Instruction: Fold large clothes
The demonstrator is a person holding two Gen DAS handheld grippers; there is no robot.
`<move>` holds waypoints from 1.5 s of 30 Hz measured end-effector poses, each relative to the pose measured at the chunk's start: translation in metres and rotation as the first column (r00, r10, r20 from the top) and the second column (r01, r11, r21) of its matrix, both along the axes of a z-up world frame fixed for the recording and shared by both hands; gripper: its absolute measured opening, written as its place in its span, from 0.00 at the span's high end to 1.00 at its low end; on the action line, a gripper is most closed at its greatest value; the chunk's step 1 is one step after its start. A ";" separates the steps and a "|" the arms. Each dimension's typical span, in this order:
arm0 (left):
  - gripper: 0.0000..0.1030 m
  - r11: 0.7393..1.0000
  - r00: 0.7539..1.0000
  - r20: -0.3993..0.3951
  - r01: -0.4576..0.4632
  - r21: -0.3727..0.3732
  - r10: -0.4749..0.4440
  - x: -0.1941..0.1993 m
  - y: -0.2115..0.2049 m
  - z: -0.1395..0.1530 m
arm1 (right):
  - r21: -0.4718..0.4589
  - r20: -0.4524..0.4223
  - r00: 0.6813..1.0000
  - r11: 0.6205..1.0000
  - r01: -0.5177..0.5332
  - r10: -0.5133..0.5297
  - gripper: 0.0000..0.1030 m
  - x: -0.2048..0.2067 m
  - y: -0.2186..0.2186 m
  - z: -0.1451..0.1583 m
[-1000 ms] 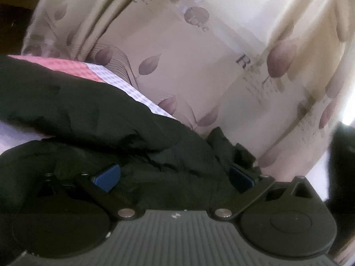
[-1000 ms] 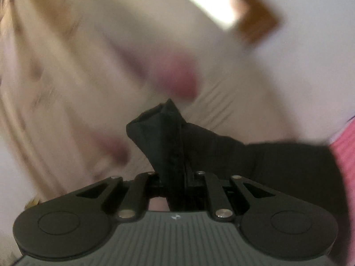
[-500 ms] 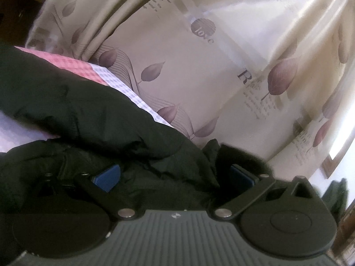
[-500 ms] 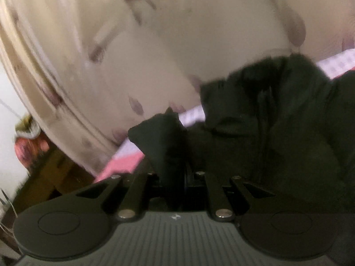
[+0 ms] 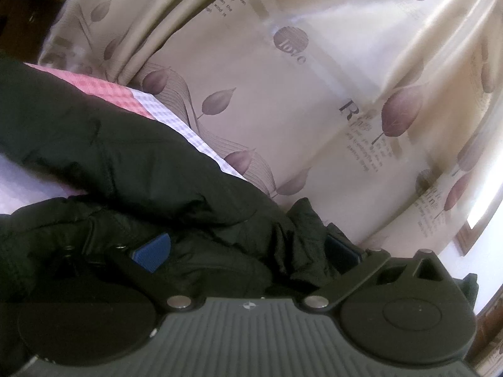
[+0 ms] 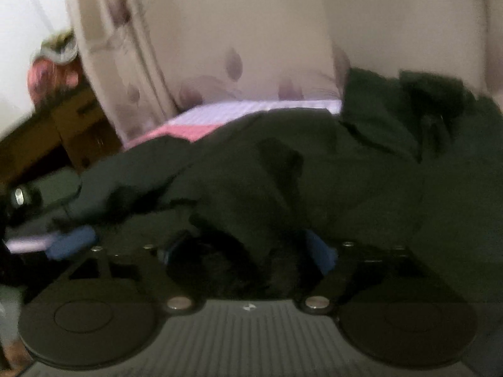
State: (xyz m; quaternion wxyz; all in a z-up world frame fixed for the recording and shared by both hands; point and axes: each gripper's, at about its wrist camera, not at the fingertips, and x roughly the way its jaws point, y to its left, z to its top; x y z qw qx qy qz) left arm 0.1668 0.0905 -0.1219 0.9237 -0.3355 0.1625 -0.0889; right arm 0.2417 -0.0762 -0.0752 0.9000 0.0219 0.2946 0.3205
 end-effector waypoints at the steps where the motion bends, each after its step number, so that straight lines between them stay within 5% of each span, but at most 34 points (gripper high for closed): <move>1: 0.00 1.000 1.000 -0.001 0.000 -0.001 0.000 0.000 0.000 0.000 | -0.019 0.013 1.000 1.000 -0.001 0.001 0.18 -0.002 0.003 0.000; 8: 0.03 0.999 0.998 -0.031 0.048 -0.001 -0.048 -0.001 0.008 0.008 | 0.016 -0.013 1.000 1.000 0.014 -0.013 0.16 -0.003 -0.005 0.009; 11: 0.00 1.000 1.000 -0.009 -0.006 -0.007 0.005 -0.029 0.036 0.020 | 0.135 0.047 0.998 0.990 0.030 -0.037 0.16 -0.035 -0.029 0.027; 17: 0.11 0.989 0.986 -0.113 -0.128 -0.075 0.119 -0.067 0.116 0.024 | 0.089 0.082 0.996 0.996 -0.023 0.016 0.16 -0.095 -0.047 0.025; 22: 0.15 0.942 0.957 -0.210 -0.249 -0.227 0.202 -0.085 0.182 0.013 | -0.068 0.119 0.990 0.995 -0.069 0.077 0.16 -0.123 -0.039 0.012; 25: 0.15 0.908 0.932 -0.260 -0.322 -0.268 0.254 -0.085 0.213 0.002 | -0.062 0.106 0.992 0.996 -0.058 0.064 0.15 -0.120 -0.037 0.010; 30: 0.32 0.854 0.912 -0.314 -0.372 -0.365 0.263 -0.073 0.252 -0.020 | -0.048 0.098 0.994 0.998 -0.032 0.037 0.07 -0.117 -0.040 0.005; 35: 0.35 0.854 0.902 -0.320 -0.395 -0.338 0.291 -0.063 0.267 -0.014 | -0.022 0.080 0.997 1.000 -0.014 0.015 0.04 -0.116 -0.044 0.002; 37: 0.40 0.856 0.892 -0.333 -0.411 -0.314 0.306 -0.059 0.270 -0.010 | -0.011 0.080 0.997 1.000 -0.007 0.008 0.04 -0.117 -0.046 0.002; 40: 0.91 0.866 0.882 -0.356 -0.416 -0.277 0.309 -0.052 0.271 -0.013 | 0.001 0.083 0.997 1.000 0.001 -0.001 0.04 -0.117 -0.048 0.002; 45: 0.95 0.870 0.865 -0.328 -0.455 -0.189 0.381 -0.032 0.269 0.001 | 0.085 0.046 0.999 0.996 0.023 -0.027 0.04 -0.110 -0.062 0.002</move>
